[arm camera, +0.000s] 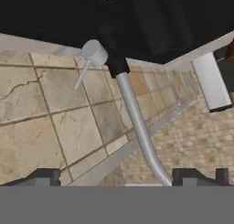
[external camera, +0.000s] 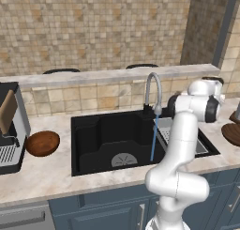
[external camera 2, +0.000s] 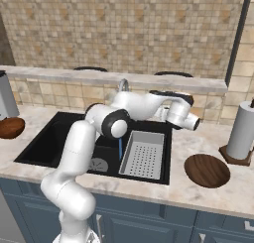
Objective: Rinse each bowl for a few seconds and place them down in the sink or on the counter.
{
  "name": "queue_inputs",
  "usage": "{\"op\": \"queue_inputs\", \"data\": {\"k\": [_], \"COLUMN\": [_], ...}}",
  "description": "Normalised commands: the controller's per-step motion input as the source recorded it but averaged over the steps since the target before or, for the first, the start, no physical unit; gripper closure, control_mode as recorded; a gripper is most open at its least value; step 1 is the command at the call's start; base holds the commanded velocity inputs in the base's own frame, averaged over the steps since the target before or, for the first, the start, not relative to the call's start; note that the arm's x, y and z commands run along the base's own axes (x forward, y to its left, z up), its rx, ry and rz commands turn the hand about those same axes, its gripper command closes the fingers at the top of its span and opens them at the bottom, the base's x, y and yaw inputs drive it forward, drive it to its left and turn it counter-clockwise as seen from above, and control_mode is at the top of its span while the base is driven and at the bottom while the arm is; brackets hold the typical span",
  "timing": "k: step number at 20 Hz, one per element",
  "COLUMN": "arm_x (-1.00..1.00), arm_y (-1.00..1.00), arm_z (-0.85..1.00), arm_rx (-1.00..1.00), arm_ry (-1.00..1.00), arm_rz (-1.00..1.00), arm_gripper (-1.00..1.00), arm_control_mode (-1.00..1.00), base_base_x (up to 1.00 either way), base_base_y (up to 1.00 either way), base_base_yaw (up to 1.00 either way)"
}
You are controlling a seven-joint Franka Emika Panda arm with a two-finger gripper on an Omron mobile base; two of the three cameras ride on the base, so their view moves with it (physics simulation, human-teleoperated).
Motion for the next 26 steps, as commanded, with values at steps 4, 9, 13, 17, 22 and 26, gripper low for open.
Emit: {"op": "queue_inputs", "data": {"k": [4,9,13,17,22,26], "arm_x": [-0.96,-1.00,-1.00,-1.00,-0.98,-0.89], "arm_y": [-0.27,-0.05,0.00,0.00,0.00,-0.07], "arm_z": [0.44,0.20,0.02,0.00,-0.02,-0.25], "arm_rx": [-0.19,-0.33,-0.44,-0.49,-0.56,-0.59], "arm_ry": [-0.21,-0.25,-0.29,-0.23,-0.15,-0.18], "arm_rz": [0.18,0.22,0.22,0.22,0.16,0.19], "arm_gripper": [-1.00,-1.00,-1.00,-1.00,-1.00,-1.00], "arm_control_mode": [-1.00,-1.00,-1.00,-1.00,-1.00,-1.00], "base_base_x": [0.00,0.00,0.00,0.00,0.00,0.00], "base_base_y": [0.00,0.00,0.00,0.00,0.00,0.00], "base_base_yaw": [0.00,0.00,0.00,0.00,0.00,0.00]}}
